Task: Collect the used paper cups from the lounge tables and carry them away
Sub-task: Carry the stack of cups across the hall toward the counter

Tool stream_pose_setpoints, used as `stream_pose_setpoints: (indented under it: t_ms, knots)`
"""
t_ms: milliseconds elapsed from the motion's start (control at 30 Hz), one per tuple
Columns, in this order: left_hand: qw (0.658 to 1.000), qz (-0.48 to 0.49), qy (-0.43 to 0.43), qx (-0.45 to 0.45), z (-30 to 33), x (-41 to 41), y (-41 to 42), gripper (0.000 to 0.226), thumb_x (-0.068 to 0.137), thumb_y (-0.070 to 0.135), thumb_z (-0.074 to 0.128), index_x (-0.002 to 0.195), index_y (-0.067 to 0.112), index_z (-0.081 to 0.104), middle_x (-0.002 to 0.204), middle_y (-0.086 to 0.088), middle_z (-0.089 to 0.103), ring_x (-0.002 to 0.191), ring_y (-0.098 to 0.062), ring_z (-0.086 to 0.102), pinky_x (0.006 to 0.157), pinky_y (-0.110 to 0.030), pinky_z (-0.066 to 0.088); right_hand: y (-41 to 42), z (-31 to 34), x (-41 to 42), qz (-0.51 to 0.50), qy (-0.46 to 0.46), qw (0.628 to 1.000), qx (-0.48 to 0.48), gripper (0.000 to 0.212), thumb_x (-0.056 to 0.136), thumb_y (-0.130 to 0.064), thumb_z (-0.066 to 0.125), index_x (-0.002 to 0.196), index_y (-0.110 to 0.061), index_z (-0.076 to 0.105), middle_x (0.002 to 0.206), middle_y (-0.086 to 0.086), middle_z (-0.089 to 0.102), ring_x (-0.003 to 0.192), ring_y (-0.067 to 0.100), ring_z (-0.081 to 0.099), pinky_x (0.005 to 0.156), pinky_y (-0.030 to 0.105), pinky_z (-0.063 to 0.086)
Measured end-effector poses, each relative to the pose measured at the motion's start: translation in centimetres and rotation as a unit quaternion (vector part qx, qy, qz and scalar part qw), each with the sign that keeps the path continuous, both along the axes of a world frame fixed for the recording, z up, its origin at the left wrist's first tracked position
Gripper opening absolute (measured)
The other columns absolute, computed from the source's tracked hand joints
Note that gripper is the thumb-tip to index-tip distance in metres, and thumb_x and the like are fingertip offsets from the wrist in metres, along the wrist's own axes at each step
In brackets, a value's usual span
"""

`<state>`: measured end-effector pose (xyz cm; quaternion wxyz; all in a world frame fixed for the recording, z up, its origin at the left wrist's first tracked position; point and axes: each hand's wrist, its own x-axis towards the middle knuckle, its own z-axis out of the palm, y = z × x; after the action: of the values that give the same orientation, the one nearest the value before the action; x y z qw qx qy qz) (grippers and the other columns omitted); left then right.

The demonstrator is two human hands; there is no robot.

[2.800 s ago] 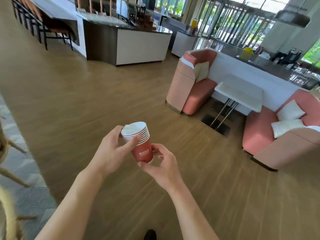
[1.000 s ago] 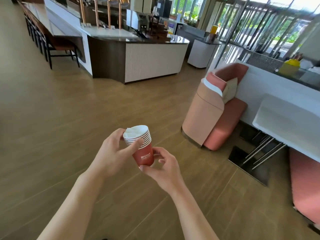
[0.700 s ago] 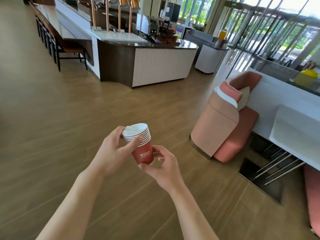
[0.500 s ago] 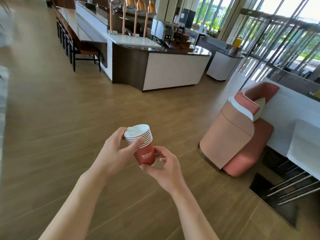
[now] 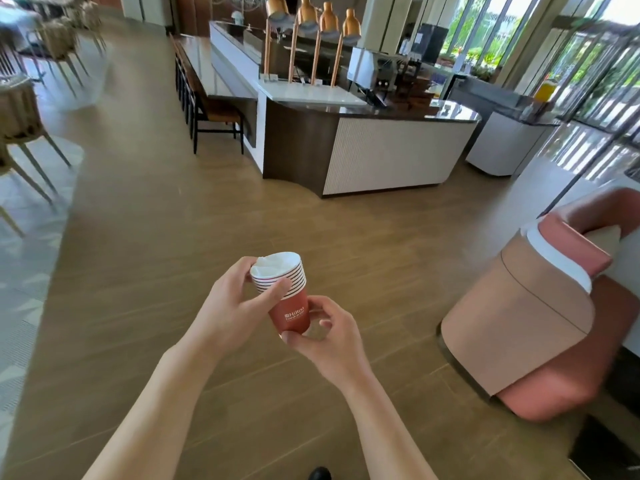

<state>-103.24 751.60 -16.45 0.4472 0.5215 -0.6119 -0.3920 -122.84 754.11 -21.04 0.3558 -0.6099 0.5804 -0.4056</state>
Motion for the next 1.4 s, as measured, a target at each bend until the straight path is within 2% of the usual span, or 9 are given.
stream_pose_setpoints:
  t_ms: [167,333,700,900,967,1100,1233,1333,1400]
  knots:
    - [1.0,0.014,0.008,-0.001,1.0,-5.7,-6.7,0.039,0.086,0.063,0.068,0.114,0.036,0.066,0.11,0.019,0.073,0.069,0.009,0.056,0.07,-0.024,0.042,-7.6,1.0,-5.8,0.02,-0.006,1.0,0.007,0.049,0.069,-0.035,0.091,0.112,-0.039,0.069,0.11,-0.022,0.075,0.108,0.004,0.069,0.096,0.025,0.041]
    - [1.0,0.025,0.0,-0.012,1.8,-12.1,-12.6,0.051,0.08,0.071,0.065,0.116,0.035,0.065,0.107,0.015,0.073,0.066,0.009,0.053,0.066,-0.022,0.039,-14.2,1.3,-12.2,0.029,-0.011,1.0,-0.001,0.049,0.068,-0.033,0.09,0.112,-0.039,0.069,0.11,-0.022,0.075,0.108,0.005,0.069,0.096,0.022,0.04]
    - [0.999,-0.017,-0.05,0.008,0.9,-22.0,-22.4,0.028,0.094,0.051,0.073,0.116,0.035,0.064,0.108,0.02,0.072,0.072,0.009,0.058,0.069,-0.021,0.042,-21.8,-0.8,-21.6,-0.014,-0.045,0.999,0.001,0.052,0.07,-0.036,0.091,0.116,-0.037,0.069,0.11,-0.02,0.075,0.11,0.005,0.069,0.099,0.023,0.041]
    - [0.997,-0.061,-0.048,0.025,-0.7,-25.2,-28.2,0.037,0.092,0.059,0.072,0.119,0.036,0.062,0.109,0.019,0.072,0.079,0.002,0.062,0.073,-0.026,0.046,-25.9,-2.0,-24.8,-0.048,-0.038,0.998,0.018,0.05,0.071,-0.037,0.09,0.116,-0.037,0.069,0.11,-0.018,0.075,0.11,0.006,0.069,0.101,0.025,0.042]
    - [0.996,-0.076,-0.046,0.024,-1.2,-26.2,-30.6,0.038,0.091,0.062,0.072,0.117,0.036,0.063,0.105,0.021,0.073,0.077,0.004,0.062,0.07,-0.021,0.045,-27.7,-2.3,-25.7,-0.062,-0.028,0.997,0.021,0.05,0.071,-0.037,0.091,0.116,-0.037,0.069,0.111,-0.019,0.075,0.11,0.006,0.069,0.1,0.024,0.042]
    - [0.993,-0.112,-0.036,0.015,-1.9,-27.9,-36.9,0.027,0.094,0.051,0.073,0.113,0.035,0.063,0.094,0.022,0.071,0.067,0.008,0.056,0.059,-0.011,0.042,-32.8,-2.2,-27.2,-0.097,-0.014,0.995,0.021,0.051,0.07,-0.037,0.09,0.116,-0.037,0.069,0.111,-0.019,0.075,0.11,0.005,0.069,0.1,0.025,0.042]
    - [0.989,-0.148,-0.03,0.002,-1.1,-29.1,-45.4,0.029,0.095,0.055,0.074,0.114,0.035,0.064,0.102,0.017,0.072,0.069,0.007,0.057,0.063,-0.016,0.041,-40.1,-1.3,-28.0,-0.128,0.0,0.992,0.006,0.048,0.071,-0.035,0.091,0.114,-0.036,0.07,0.109,-0.019,0.076,0.109,0.007,0.069,0.1,0.027,0.043]
    - [0.988,-0.155,-0.025,-0.006,0.0,-28.8,-51.9,0.031,0.092,0.058,0.075,0.111,0.036,0.065,0.097,0.022,0.069,0.067,0.009,0.056,0.06,-0.014,0.039,-46.1,-0.2,-27.8,-0.137,0.007,0.991,0.008,0.048,0.071,-0.037,0.091,0.114,-0.036,0.07,0.11,-0.018,0.076,0.11,0.008,0.069,0.105,0.032,0.045]
    - [0.988,-0.156,-0.019,-0.004,0.5,-28.0,-55.8,0.029,0.094,0.055,0.075,0.113,0.036,0.065,0.105,0.019,0.071,0.079,0.006,0.06,0.07,-0.019,0.042,-50.2,0.7,-27.3,-0.137,0.013,0.99,0.004,0.049,0.07,-0.036,0.091,0.114,-0.036,0.07,0.11,-0.018,0.076,0.11,0.008,0.069,0.105,0.032,0.045]
